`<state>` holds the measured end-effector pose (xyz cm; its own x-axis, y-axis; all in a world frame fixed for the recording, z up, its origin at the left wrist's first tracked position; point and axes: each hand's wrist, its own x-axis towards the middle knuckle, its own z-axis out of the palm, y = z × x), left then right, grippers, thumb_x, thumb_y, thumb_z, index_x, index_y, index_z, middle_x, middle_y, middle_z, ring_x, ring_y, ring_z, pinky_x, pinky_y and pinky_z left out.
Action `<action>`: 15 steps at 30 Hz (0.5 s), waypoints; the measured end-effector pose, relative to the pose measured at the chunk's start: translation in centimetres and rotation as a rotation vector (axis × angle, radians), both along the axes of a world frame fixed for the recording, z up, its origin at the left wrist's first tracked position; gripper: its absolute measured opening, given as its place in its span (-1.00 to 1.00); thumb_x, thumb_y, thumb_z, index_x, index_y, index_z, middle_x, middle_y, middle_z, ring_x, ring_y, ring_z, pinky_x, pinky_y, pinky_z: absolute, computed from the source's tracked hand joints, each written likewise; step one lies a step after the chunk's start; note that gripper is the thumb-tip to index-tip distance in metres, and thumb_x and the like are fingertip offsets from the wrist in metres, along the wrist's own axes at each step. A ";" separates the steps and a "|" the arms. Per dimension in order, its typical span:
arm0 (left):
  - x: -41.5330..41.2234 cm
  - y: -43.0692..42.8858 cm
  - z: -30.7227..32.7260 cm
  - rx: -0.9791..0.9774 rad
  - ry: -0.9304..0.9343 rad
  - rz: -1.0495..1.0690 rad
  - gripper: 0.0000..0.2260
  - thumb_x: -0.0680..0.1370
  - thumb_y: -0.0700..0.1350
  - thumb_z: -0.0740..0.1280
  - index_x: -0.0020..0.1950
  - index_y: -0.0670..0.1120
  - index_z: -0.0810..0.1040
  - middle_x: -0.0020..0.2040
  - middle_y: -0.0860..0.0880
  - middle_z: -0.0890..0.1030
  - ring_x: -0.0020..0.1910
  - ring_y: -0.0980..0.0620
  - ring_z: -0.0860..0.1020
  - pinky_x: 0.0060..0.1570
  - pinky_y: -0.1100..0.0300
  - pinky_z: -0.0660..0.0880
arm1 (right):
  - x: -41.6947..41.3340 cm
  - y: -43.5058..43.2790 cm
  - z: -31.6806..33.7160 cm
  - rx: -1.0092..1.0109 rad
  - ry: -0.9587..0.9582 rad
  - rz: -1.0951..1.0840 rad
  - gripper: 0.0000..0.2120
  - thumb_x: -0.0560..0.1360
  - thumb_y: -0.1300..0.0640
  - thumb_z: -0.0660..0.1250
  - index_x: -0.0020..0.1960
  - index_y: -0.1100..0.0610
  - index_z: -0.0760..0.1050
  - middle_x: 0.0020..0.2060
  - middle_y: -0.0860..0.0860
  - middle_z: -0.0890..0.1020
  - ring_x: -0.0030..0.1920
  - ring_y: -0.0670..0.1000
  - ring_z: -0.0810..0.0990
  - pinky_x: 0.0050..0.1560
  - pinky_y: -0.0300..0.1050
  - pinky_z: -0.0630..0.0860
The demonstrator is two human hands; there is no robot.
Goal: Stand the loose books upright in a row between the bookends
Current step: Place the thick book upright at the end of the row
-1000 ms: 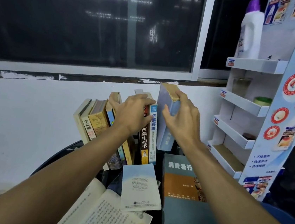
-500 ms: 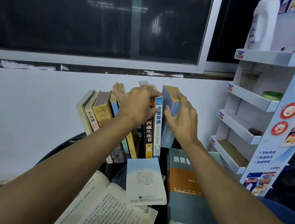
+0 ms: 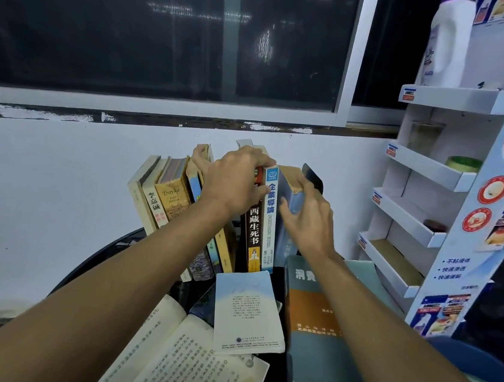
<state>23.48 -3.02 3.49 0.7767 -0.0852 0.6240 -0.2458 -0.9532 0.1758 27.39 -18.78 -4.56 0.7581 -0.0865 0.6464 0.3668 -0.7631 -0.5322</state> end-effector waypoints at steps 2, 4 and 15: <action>0.1 0.1 -0.1 0.000 -0.004 -0.006 -0.65 0.52 0.09 0.48 0.30 0.20 0.58 0.36 0.15 0.55 0.34 0.02 0.50 0.43 -0.34 -0.04 | -0.1 0.2 -0.1 -0.017 -0.002 0.021 -0.44 0.55 -0.05 0.41 0.46 0.08 0.32 0.21 0.14 0.62 0.12 0.14 0.64 0.03 0.01 0.59; 0.1 0.1 0.0 -0.010 0.001 -0.016 -0.66 0.52 0.07 0.48 0.29 0.20 0.58 0.36 0.15 0.55 0.34 0.02 0.51 0.43 -0.33 -0.03 | -0.2 0.3 -0.1 -0.037 -0.014 0.036 -0.46 0.54 -0.05 0.41 0.44 0.07 0.34 0.19 0.12 0.63 0.09 0.13 0.65 0.00 0.05 0.64; 0.1 0.1 0.2 -0.035 0.025 -0.038 -0.65 0.52 0.04 0.49 0.30 0.16 0.59 0.34 0.12 0.56 0.35 -0.01 0.51 0.42 -0.30 -0.03 | -1.2 -0.5 1.1 -0.076 0.163 0.160 -0.38 0.56 -0.08 0.37 0.53 -0.01 0.21 0.31 0.11 0.54 0.27 0.14 0.53 0.16 0.13 0.57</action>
<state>23.54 -2.94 3.66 0.7885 -0.0930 0.6080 -0.2767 -0.9364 0.2157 26.14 -19.31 -3.43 0.8531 0.0870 0.5144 0.3999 -0.7423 -0.5377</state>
